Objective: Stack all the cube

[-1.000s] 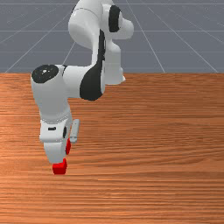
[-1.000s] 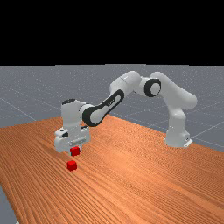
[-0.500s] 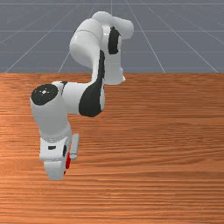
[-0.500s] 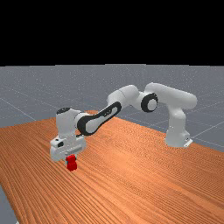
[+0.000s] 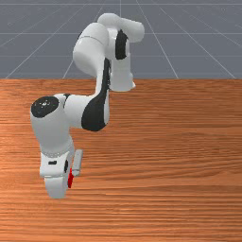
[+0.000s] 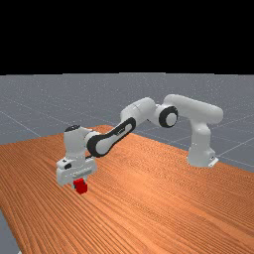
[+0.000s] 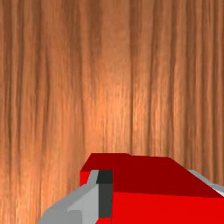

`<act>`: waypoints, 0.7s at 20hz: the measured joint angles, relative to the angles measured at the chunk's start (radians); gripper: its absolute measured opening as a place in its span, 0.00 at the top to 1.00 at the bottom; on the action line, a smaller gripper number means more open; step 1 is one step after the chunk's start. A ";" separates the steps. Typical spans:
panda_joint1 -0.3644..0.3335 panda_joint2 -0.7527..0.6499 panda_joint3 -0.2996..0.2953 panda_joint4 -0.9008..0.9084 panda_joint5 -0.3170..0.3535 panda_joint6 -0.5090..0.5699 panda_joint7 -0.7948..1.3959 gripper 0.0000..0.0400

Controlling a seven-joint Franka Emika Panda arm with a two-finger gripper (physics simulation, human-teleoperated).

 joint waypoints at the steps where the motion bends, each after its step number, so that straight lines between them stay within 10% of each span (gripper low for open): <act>1: 0.000 0.001 0.000 0.001 0.000 -0.001 0.000 0.52; 4: 0.000 0.054 -0.006 0.109 -0.007 -0.088 0.010 0.52; 9: -0.005 -0.194 -0.006 -0.350 -0.001 0.138 -0.007 0.52; 14: -0.020 -0.196 -0.006 -0.347 -0.008 0.118 -0.043 0.52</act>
